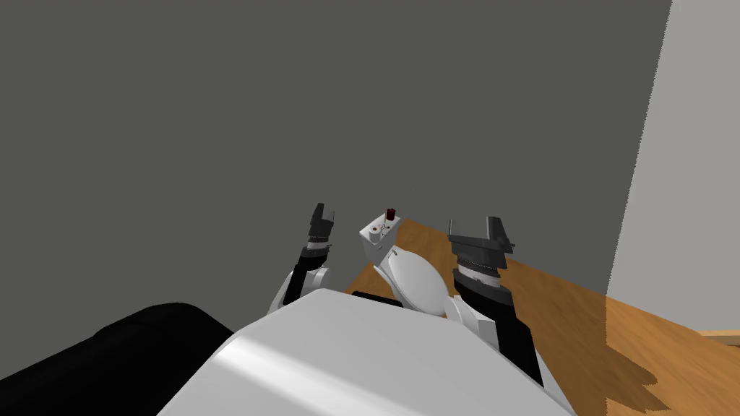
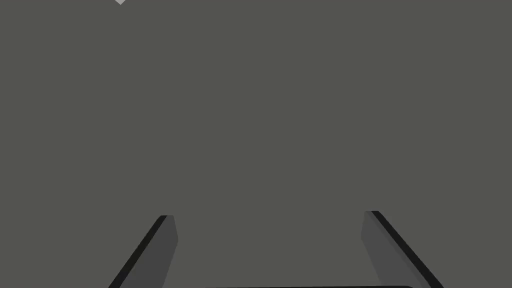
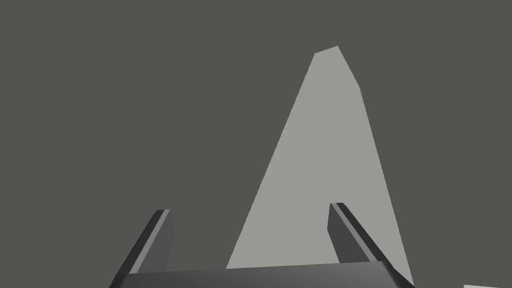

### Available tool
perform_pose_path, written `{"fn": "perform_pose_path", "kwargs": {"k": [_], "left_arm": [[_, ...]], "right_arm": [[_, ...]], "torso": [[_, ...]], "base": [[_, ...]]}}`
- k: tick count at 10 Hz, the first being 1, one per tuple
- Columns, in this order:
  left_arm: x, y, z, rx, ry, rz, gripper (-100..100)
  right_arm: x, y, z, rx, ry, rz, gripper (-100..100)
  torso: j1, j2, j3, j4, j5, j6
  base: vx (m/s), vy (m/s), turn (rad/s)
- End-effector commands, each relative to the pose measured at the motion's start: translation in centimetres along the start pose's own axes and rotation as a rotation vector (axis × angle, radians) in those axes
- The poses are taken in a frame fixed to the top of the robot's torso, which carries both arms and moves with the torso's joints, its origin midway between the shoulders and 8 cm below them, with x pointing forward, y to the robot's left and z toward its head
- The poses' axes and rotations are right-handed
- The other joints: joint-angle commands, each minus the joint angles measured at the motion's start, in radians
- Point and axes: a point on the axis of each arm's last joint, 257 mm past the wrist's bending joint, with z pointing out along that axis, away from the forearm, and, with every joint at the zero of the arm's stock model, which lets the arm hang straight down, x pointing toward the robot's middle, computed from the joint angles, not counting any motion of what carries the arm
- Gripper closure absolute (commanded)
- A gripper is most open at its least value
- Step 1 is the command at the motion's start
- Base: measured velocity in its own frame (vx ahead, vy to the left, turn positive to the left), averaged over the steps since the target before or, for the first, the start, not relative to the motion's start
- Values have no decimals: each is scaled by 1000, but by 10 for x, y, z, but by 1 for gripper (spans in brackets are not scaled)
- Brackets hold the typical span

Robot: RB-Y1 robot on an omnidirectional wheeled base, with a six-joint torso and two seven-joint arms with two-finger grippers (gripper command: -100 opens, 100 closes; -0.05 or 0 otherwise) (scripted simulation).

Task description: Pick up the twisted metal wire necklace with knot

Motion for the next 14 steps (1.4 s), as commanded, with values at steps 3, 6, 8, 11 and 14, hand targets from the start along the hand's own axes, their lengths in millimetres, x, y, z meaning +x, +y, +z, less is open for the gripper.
{"fn": "perform_pose_path", "kwargs": {"k": [3,6,8,11,14], "left_arm": [[0,0,0,0,0,0,0],[0,0,0,0,0,0,0],[0,0,0,0,0,0,0],[0,0,0,0,0,0,0],[0,0,0,0,0,0,0]], "right_arm": [[22,-27,5,48,72,21,-100],[49,-57,10,97,130,50,-100],[71,-80,13,134,177,70,-100],[84,-92,14,155,203,78,-100],[112,-117,15,200,260,90,-100]], "torso": [[-2,1,1,0,0,0],[-2,1,1,0,0,0],[-2,1,1,0,-1,0],[-2,2,1,0,0,0],[-1,1,0,0,0,0]], "base": [[-23,-21,-7],[-28,-29,-8],[-32,-38,-9],[-23,-26,-4],[-19,-21,-5]]}}
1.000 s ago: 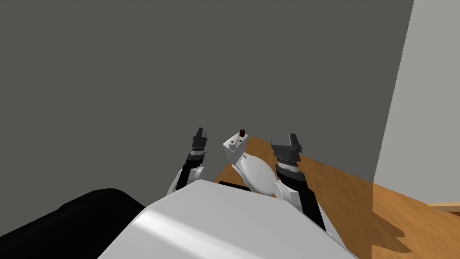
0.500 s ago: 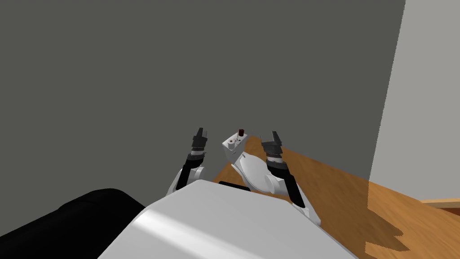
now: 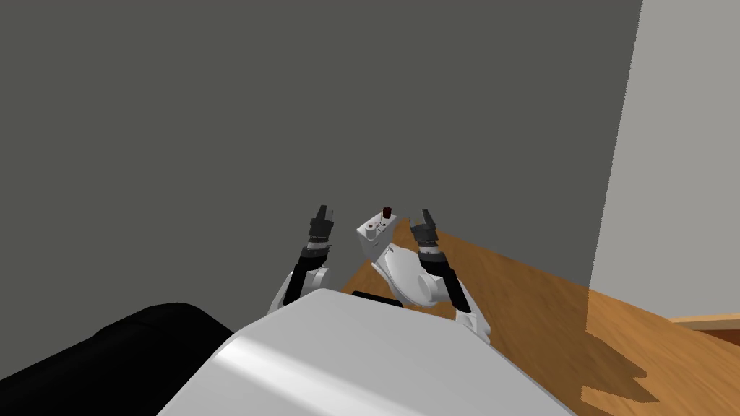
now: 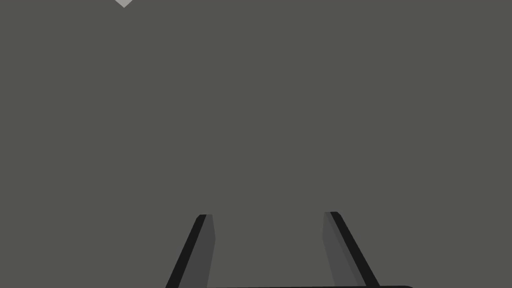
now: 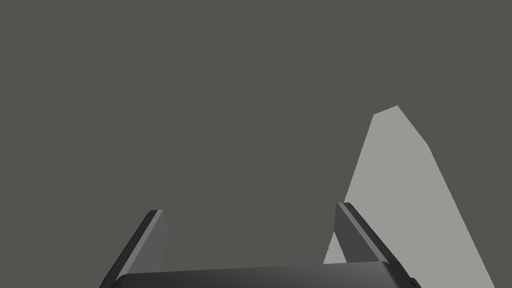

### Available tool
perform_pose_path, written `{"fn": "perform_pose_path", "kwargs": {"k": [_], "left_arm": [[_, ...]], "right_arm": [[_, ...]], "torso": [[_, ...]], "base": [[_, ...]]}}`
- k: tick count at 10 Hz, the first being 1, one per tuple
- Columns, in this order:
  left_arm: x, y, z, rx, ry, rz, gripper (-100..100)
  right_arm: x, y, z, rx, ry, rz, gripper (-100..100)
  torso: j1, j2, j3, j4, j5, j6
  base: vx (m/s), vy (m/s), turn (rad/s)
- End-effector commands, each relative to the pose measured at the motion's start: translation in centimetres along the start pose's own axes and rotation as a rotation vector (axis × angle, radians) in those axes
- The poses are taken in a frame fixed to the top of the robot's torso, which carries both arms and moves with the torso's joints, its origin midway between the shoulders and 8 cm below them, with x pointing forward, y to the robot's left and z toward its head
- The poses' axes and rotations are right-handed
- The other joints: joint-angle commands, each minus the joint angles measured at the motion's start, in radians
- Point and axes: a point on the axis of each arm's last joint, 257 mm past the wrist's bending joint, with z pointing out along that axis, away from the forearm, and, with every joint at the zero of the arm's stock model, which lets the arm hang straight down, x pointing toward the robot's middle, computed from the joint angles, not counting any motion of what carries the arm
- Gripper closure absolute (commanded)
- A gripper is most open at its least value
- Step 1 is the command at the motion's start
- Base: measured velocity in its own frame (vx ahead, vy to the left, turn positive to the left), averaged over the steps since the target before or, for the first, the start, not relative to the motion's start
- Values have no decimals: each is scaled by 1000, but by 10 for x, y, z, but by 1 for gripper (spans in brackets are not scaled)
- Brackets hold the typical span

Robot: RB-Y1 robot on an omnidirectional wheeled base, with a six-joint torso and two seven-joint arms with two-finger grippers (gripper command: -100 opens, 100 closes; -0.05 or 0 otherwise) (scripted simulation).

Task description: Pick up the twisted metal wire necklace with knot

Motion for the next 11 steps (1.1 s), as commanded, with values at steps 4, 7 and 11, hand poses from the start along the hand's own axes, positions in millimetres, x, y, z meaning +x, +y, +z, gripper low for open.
{"fn": "perform_pose_path", "kwargs": {"k": [4,7,11], "left_arm": [[0,0,0,0,0,0,0],[0,0,0,0,0,0,0],[0,0,0,0,0,0,0]], "right_arm": [[44,-53,13,98,109,4,-100],[72,-84,19,159,178,-7,-100],[109,-127,22,249,285,-46,-100]], "torso": [[-1,0,0,0,0,0],[-1,0,0,0,0,0],[0,0,0,0,0,0]], "base": [[-27,-34,4],[-24,-34,16],[-15,-27,40]]}}
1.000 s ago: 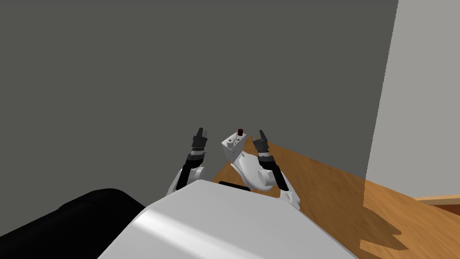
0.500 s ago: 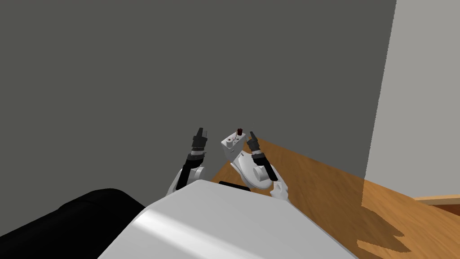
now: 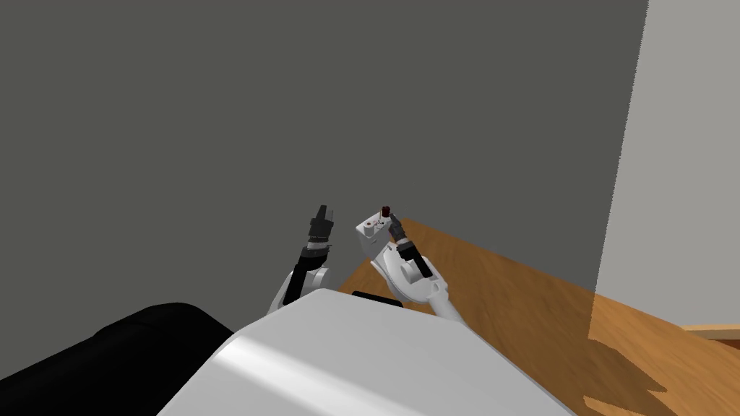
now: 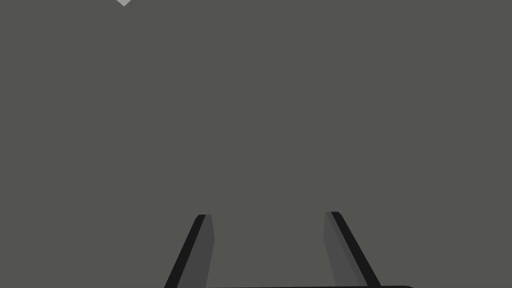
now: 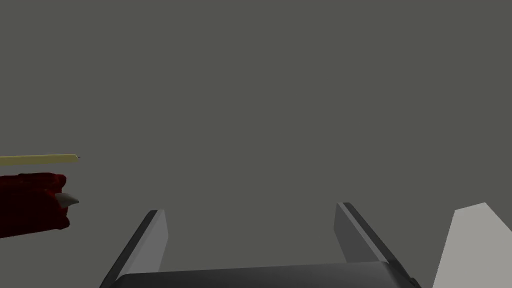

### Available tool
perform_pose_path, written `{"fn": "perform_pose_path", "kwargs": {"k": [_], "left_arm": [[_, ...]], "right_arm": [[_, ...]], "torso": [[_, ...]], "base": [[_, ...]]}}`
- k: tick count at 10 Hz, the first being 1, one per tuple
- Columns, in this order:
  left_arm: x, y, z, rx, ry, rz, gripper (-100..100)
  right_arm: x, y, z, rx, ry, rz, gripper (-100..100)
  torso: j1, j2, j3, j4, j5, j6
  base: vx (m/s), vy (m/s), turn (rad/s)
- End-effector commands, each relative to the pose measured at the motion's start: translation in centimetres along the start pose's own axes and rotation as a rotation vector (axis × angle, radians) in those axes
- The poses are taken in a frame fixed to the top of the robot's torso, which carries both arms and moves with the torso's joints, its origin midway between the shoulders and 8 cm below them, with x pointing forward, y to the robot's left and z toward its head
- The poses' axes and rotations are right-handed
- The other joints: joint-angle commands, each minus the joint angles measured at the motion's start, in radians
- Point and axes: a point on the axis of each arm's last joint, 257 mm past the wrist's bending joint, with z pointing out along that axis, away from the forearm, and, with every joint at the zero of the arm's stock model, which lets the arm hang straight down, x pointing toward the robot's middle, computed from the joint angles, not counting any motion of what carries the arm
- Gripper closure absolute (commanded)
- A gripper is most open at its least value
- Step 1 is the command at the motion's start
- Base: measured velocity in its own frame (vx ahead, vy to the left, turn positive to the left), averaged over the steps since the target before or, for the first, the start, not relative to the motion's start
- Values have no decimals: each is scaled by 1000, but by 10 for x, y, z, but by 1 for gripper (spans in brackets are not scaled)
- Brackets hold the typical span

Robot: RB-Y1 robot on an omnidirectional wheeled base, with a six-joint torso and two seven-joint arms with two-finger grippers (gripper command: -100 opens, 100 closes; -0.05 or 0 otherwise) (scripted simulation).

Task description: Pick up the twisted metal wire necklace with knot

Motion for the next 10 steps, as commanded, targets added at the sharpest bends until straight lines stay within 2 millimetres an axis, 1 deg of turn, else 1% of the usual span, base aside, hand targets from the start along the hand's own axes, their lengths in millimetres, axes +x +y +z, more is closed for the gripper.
{"fn": "perform_pose_path", "kwargs": {"k": [1,2,3,4,5,6,7,8,9,10], "left_arm": [[0,0,0,0,0,0,0],[0,0,0,0,0,0,0],[0,0,0,0,0,0,0],[0,0,0,0,0,0,0],[0,0,0,0,0,0,0],[0,0,0,0,0,0,0],[0,0,0,0,0,0,0],[0,0,0,0,0,0,0],[0,0,0,0,0,0,0],[0,0,0,0,0,0,0]], "right_arm": [[6,-14,6,35,21,-13,-100],[16,-26,13,66,55,-33,-100],[16,-31,11,75,54,-33,-100],[25,-42,18,102,87,-56,-100],[24,-50,16,118,86,-57,-100],[31,-61,21,147,117,-83,-100],[30,-69,19,162,115,-84,-100],[36,-80,23,191,145,-111,-100],[34,-88,21,209,143,-113,-100],[37,-103,24,244,169,-144,-100]], "torso": [[0,0,0,0,0,0],[0,0,0,0,0,0],[1,0,0,0,0,0],[1,0,0,0,0,0],[1,-1,0,0,0,0],[1,-1,0,0,0,0],[1,-1,0,0,0,0],[1,-1,0,0,0,0],[1,-1,-1,0,0,0],[1,-1,0,0,0,1]], "base": [[-9,-21,22],[-7,-17,42],[-4,-13,28],[-6,-9,53],[-4,-10,41],[-2,-14,75],[-2,-13,31],[-3,-11,63],[-1,-9,44],[-1,-7,81]]}}
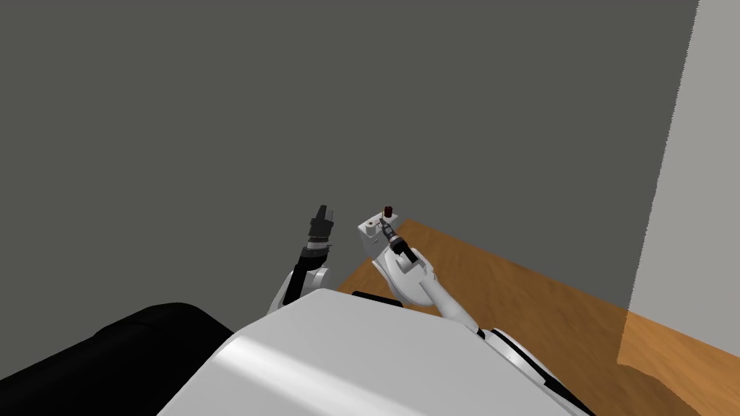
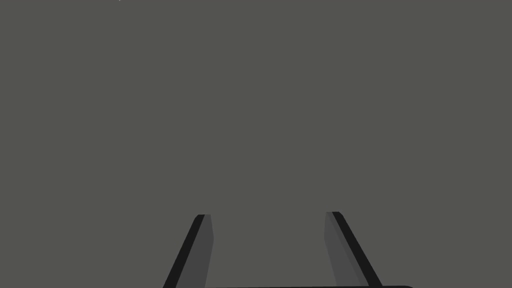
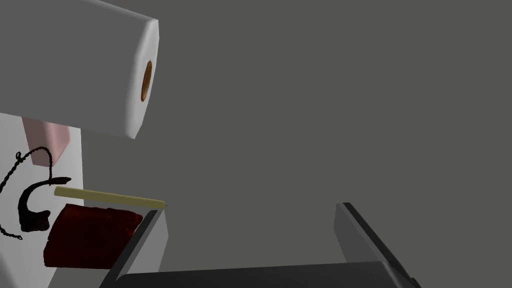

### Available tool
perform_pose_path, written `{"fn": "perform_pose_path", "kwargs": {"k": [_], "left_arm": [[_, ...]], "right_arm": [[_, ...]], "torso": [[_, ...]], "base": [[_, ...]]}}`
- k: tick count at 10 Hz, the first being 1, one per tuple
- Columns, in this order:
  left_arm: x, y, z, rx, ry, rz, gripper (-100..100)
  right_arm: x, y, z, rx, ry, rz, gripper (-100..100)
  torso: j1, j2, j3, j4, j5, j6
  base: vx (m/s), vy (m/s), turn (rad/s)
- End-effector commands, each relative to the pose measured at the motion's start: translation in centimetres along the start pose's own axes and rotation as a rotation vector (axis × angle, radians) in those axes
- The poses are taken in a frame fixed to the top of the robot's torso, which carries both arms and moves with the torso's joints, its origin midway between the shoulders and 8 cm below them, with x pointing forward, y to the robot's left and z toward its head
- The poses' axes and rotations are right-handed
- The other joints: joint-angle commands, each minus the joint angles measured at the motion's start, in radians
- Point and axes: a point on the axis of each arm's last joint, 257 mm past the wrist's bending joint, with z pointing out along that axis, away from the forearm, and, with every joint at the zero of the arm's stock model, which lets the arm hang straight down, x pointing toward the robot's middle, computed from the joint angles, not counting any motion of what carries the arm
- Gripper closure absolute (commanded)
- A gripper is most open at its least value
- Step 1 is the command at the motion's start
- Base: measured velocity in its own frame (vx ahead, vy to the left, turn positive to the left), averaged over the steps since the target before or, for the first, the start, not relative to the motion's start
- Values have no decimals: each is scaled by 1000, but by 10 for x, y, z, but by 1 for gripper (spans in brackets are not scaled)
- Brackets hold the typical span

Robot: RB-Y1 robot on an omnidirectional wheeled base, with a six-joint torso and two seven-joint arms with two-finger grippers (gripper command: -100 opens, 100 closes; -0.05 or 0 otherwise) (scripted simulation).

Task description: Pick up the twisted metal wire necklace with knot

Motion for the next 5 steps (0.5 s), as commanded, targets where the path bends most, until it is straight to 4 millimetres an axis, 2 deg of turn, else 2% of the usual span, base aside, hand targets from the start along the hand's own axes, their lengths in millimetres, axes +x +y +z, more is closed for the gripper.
{"fn": "perform_pose_path", "kwargs": {"k": [1,5], "left_arm": [[0,0,0,0,0,0,0],[0,0,0,0,0,0,0]], "right_arm": [[6,-20,7,58,35,-48,-100],[3,-63,11,167,68,-114,-100]], "torso": [[0,0,0,0,0,0],[0,0,0,0,0,1]], "base": [[0,-11,108],[2,-6,74]]}}
